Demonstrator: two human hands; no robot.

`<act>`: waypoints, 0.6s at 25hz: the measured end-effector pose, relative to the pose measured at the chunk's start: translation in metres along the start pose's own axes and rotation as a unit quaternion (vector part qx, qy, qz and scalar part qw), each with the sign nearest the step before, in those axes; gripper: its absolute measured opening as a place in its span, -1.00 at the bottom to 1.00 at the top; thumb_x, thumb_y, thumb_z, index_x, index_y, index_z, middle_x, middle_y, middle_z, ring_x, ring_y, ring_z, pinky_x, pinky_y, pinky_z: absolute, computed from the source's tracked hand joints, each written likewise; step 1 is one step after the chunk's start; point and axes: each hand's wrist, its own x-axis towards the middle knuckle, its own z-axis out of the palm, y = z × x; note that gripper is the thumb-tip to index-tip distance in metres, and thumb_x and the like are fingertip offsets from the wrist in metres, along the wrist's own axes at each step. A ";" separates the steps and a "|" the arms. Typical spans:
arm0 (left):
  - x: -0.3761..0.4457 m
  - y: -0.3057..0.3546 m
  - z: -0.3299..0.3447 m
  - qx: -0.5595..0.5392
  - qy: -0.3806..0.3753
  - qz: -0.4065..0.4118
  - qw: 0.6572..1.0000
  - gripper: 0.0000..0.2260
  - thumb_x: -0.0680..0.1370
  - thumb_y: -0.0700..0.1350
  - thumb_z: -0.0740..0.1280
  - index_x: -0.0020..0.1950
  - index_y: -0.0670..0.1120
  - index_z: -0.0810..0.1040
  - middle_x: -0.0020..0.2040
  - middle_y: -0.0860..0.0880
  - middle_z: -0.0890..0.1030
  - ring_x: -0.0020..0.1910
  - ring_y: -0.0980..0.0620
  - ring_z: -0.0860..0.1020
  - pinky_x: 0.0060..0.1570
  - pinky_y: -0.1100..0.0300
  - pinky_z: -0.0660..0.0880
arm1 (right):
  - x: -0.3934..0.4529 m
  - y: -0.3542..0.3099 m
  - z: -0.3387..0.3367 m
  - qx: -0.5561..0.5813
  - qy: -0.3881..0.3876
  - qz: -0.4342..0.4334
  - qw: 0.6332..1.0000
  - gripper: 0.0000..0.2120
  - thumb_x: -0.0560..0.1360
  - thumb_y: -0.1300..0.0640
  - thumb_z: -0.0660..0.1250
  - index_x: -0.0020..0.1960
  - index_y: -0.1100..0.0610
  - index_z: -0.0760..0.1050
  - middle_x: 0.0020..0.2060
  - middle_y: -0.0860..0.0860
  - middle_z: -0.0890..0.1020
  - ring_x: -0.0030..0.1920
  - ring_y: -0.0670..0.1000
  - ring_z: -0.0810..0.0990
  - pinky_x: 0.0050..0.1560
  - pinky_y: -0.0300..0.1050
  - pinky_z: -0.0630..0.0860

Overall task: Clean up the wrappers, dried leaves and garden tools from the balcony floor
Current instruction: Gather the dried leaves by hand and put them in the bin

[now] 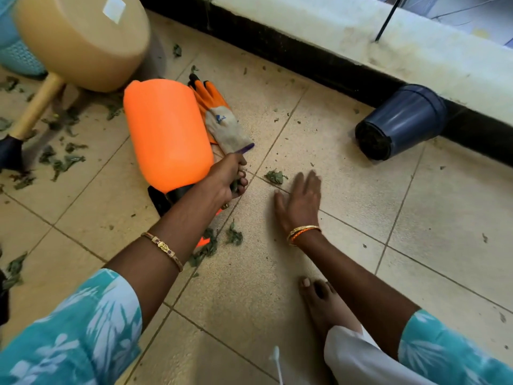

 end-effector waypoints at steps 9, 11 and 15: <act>-0.002 0.000 -0.008 0.039 -0.031 -0.051 0.997 -0.73 0.57 -0.13 0.10 -0.35 -0.02 0.26 -0.50 0.08 0.32 -0.71 0.14 0.13 -0.50 0.31 0.17 | 0.017 -0.012 0.026 -0.074 0.017 -0.350 0.934 -0.68 0.41 0.34 0.24 0.14 0.36 0.53 0.11 0.30 0.57 0.15 0.33 0.54 0.05 0.14 0.56; -0.004 0.001 -0.007 0.012 -0.039 -0.057 0.998 -0.74 0.55 -0.14 0.10 -0.35 -0.01 0.25 -0.53 0.08 0.31 -0.69 0.13 0.11 -0.45 0.28 0.18 | 0.023 -0.009 0.021 -0.076 0.037 -0.389 0.917 -0.77 0.35 0.36 0.30 -0.02 0.36 0.59 -0.06 0.26 0.63 -0.03 0.29 0.61 -0.16 0.06 0.62; -0.008 0.004 -0.005 -0.053 -0.056 -0.037 0.996 -0.75 0.57 -0.16 0.08 -0.33 -0.06 0.26 -0.47 0.04 0.32 -0.69 0.16 0.14 -0.61 0.40 0.10 | 0.036 -0.028 -0.015 0.150 0.060 -0.205 0.965 -0.88 0.39 0.35 0.38 -0.11 0.24 0.65 -0.14 0.13 0.66 -0.11 0.08 0.62 -0.07 -0.26 0.50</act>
